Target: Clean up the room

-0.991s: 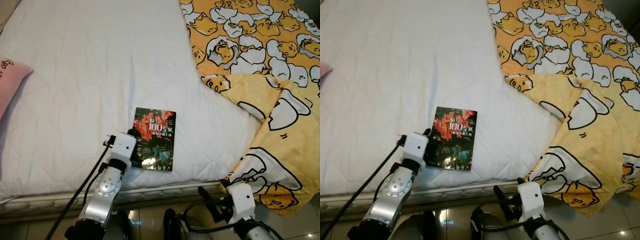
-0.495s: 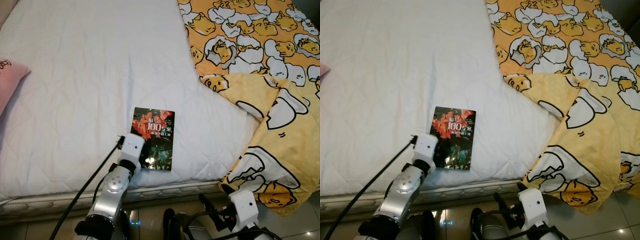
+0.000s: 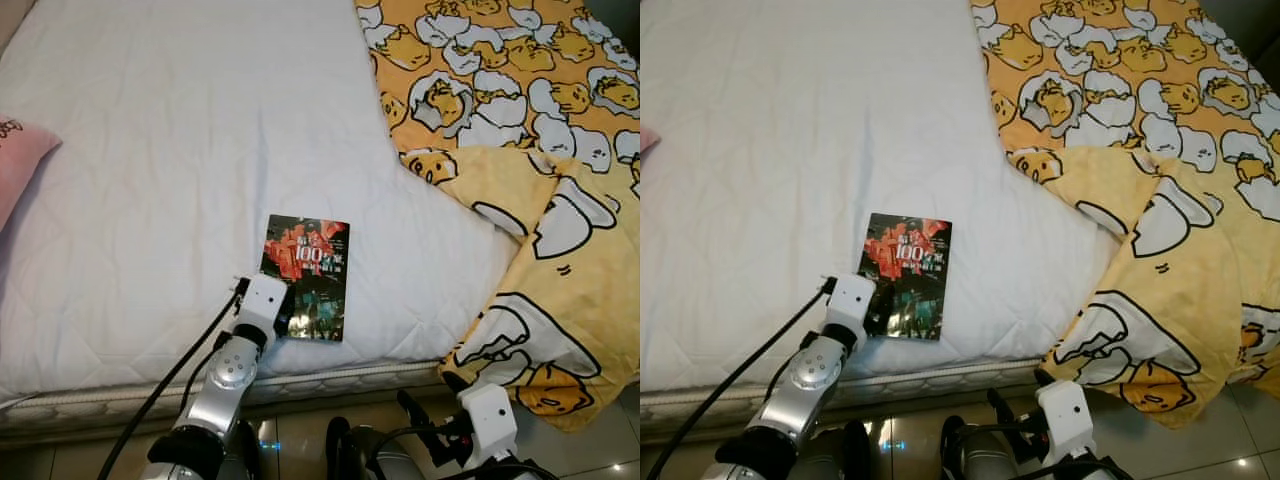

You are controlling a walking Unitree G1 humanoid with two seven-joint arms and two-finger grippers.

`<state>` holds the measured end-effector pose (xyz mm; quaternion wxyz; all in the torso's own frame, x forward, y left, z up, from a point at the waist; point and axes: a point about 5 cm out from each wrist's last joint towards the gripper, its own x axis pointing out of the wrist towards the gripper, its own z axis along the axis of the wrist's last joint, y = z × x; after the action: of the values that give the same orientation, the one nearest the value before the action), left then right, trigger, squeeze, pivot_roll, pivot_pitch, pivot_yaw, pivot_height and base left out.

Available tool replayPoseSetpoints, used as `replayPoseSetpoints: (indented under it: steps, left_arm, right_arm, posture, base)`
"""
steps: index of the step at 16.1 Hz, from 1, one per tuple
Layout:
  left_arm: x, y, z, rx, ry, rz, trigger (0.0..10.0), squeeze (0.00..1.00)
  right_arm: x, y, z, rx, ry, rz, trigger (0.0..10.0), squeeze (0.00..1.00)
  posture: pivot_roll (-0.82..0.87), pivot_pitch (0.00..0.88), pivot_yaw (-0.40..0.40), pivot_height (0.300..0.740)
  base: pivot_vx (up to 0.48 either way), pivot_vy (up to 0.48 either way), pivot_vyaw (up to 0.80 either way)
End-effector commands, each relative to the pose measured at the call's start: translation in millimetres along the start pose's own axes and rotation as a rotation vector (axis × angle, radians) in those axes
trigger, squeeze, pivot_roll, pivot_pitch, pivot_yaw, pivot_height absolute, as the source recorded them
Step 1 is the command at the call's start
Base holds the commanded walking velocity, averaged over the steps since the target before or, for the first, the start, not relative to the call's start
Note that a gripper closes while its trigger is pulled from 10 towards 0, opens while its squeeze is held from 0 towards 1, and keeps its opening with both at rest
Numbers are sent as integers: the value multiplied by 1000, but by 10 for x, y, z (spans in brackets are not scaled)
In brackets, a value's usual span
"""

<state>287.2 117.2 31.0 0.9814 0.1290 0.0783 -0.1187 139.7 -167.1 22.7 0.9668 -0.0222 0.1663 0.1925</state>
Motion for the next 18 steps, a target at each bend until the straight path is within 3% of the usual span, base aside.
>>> replayPoseSetpoints:
  steps: [1, 3, 5, 6, 8, 11, 13, 14, 15, 17, 18]
  left_arm:
    - [-10, -16, -36, 1, 9, 5, 10000, 1000]
    - [-12, -8, -58, -11, 21, 10, 10000, 1000]
    - [-26, -16, -159, -96, 89, -2, 10000, 1000]
    - [-34, -53, -218, -149, 134, -28, 10000, 0]
    - [-61, -86, -348, -241, 230, -23, 10000, 0]
    - [-80, -115, -433, -328, 295, -32, 10000, 0]
    - [-82, -167, -428, -329, 293, -88, 10000, 0]
    - [-88, -223, -414, -274, 279, -143, 0, 0]
    - [-98, -266, -416, -221, 276, -182, 0, 0]
    - [-102, -307, -424, -210, 288, -211, 0, 0]
    - [-114, -357, -461, -331, 329, -224, 0, 0]
  right_arm:
    - [-45, -19, -19, 4, 5, -20, 10000, 0]
    - [-48, -20, -25, 6, 7, -21, 10000, 0]
    - [-48, -16, -36, 7, 11, -23, 10000, 0]
    - [-44, -17, -44, 7, 14, -23, 10000, 0]
    - [-28, -18, -59, 6, 20, -17, 10000, 0]
    - [-18, -32, -68, 4, 24, -17, 10000, 0]
    - [-19, -36, -72, 2, 26, -16, 10000, 0]
    - [-20, -40, -78, 1, 29, -16, 10000, 0]
    - [-19, -43, -84, 1, 31, -17, 10000, 0]
    - [-13, -40, -85, 1, 32, -17, 10000, 0]
    - [-9, -29, -83, 3, 30, -16, 10000, 0]
  posture:
    - [-124, 230, -115, 740]
    - [-124, 230, -115, 740]
    - [-123, 229, -112, 740]
    - [-119, 223, -110, 740]
    - [-116, 212, -111, 740]
    - [-115, 201, -111, 740]
    - [-114, 197, -110, 740]
    - [-114, 195, -110, 740]
    - [-113, 195, -111, 740]
    - [-115, 202, -111, 740]
    - [-117, 208, -111, 740]
  base:
    - [0, 0, 0]
    - [0, 0, 0]
    - [0, 0, 0]
    - [0, 0, 0]
    - [0, 0, 0]
    - [0, 0, 0]
    - [0, 0, 0]
    - [0, 0, 0]
    - [0, 0, 0]
    - [0, 0, 0]
    - [0, 0, 0]
